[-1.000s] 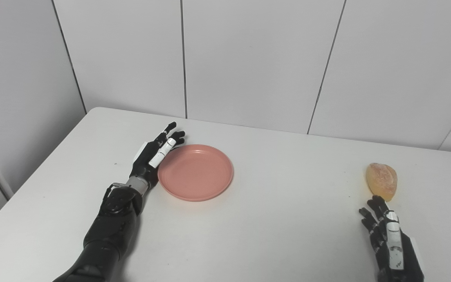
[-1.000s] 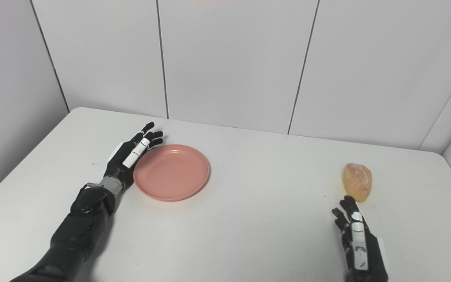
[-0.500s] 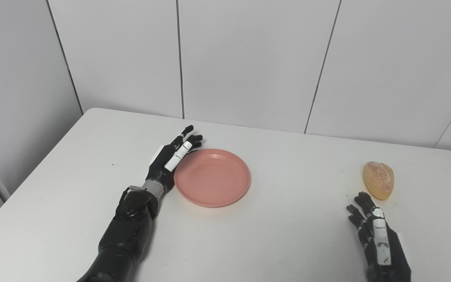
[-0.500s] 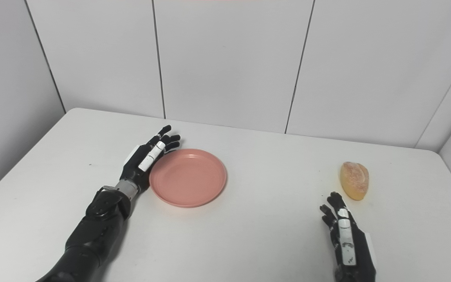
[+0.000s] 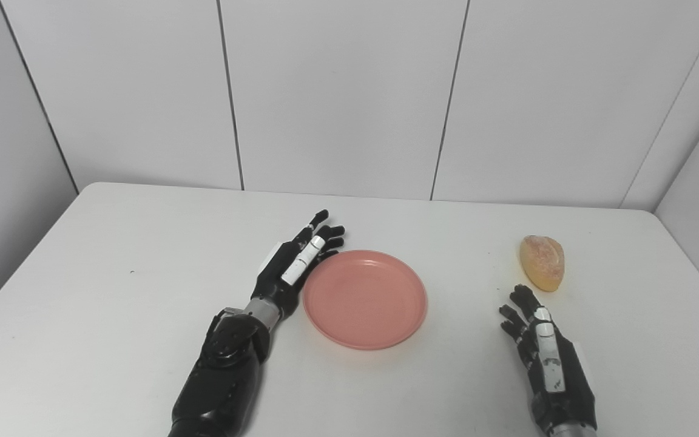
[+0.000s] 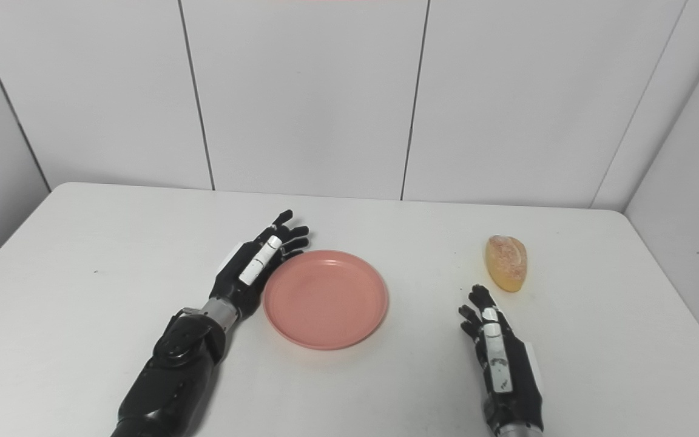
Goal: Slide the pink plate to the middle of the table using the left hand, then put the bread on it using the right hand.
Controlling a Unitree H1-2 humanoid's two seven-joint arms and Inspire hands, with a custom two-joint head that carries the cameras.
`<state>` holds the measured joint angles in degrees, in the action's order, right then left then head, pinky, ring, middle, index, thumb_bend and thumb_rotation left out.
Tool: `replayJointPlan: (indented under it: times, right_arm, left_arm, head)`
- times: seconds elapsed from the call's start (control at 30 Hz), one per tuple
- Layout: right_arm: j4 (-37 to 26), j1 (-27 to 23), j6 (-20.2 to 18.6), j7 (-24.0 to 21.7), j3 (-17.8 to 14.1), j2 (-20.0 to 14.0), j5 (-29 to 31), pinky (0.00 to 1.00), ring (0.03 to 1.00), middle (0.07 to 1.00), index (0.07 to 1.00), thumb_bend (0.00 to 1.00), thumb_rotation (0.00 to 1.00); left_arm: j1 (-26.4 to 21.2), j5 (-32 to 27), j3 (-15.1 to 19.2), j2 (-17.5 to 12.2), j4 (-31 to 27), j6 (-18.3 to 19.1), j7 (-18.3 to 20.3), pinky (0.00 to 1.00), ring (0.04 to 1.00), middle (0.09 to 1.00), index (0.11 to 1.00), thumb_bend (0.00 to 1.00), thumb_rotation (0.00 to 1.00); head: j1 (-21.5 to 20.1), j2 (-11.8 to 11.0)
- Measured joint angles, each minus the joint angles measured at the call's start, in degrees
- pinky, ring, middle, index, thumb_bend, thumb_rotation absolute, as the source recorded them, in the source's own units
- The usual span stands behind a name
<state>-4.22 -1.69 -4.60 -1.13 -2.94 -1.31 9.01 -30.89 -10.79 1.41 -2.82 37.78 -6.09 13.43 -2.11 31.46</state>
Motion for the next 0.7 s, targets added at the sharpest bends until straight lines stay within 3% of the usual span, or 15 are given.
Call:
replayJointPlan:
  times: [0.7]
  right_arm:
    - [-0.57, 0.0, -0.83, 1.08, 1.16, 1.29, -2.67, 0.88, 0.859, 0.891, 0.87, 0.83, 0.9]
  left_arm:
    - [0.91, 0.76, 0.08, 1.84, -1.11, 0.18, -0.54, 0.87, 0.878, 0.862, 0.957, 0.76, 0.69]
  head:
    - [-3.16, 0.62]
